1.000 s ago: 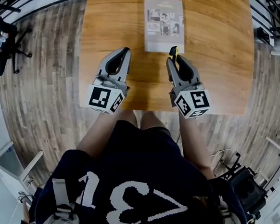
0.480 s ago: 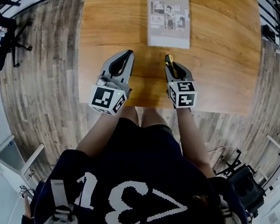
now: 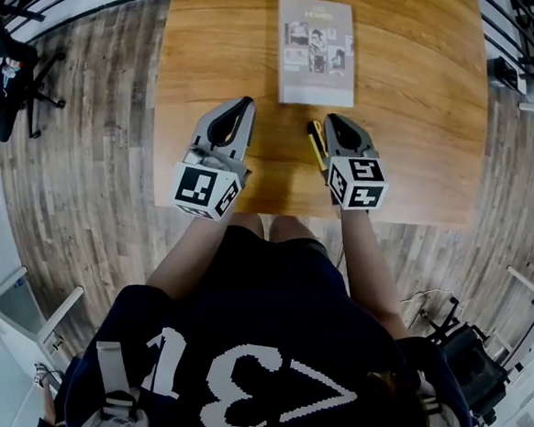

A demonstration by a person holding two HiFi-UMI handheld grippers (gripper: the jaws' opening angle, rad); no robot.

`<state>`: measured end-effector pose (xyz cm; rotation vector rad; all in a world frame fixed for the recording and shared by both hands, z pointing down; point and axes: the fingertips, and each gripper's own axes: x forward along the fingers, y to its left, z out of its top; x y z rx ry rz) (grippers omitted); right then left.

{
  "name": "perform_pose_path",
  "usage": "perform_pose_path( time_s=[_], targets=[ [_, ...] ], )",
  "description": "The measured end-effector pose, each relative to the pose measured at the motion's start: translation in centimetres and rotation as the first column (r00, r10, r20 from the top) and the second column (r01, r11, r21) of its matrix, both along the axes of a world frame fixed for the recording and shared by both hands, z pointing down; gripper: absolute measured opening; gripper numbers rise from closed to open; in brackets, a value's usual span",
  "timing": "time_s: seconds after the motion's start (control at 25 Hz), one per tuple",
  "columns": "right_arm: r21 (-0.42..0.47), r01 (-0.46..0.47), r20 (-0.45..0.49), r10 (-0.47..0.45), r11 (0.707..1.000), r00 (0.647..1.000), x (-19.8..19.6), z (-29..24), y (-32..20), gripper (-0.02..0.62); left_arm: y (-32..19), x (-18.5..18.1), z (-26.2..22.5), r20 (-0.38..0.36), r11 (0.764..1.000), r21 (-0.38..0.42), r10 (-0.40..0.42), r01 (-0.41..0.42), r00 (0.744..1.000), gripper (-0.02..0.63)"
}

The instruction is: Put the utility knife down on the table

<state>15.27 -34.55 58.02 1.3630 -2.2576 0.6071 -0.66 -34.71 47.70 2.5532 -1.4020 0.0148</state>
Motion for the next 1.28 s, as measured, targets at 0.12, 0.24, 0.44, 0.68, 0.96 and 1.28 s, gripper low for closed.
perform_pose_path(
  time_s=[0.12, 0.24, 0.44, 0.68, 0.96, 1.28],
  targets=[
    [0.119, -0.02, 0.068, 0.012, 0.993, 0.998, 0.3, -5.2, -2.1, 0.027, -0.9, -0.3, -2.2, 0.007, 0.999, 0.045, -0.012, 0.012, 1.0, 0.018],
    [0.242, -0.045, 0.127, 0.015, 0.969, 0.992, 0.6, -10.8, -3.6, 0.025, -2.1, -1.0, -4.8, 0.008, 0.995, 0.1, -0.03, 0.029, 1.0, 0.018],
    [0.431, -0.103, 0.178, 0.027, 0.897, 0.984, 1.7, -19.1, -5.0, 0.023, -3.4, -2.2, -9.2, 0.014, 0.981, 0.181, -0.07, 0.066, 0.997, 0.018],
    [0.551, -0.154, 0.248, 0.015, 0.82, 0.969, 2.8, -25.5, -5.1, 0.023, -3.8, -3.0, -13.4, 0.016, 0.96, 0.267, -0.094, 0.087, 0.995, 0.018],
    [0.611, -0.161, 0.266, -0.009, 0.775, 0.964, 2.9, -28.7, -4.5, 0.023, -3.6, -2.8, -16.2, 0.017, 0.941, 0.327, -0.095, 0.084, 0.995, 0.018],
    [0.621, -0.153, 0.272, -0.028, 0.768, 0.962, 2.3, -29.6, -4.2, 0.023, -3.4, -2.7, -16.4, 0.019, 0.941, 0.329, -0.089, 0.078, 0.996, 0.018]
  ],
)
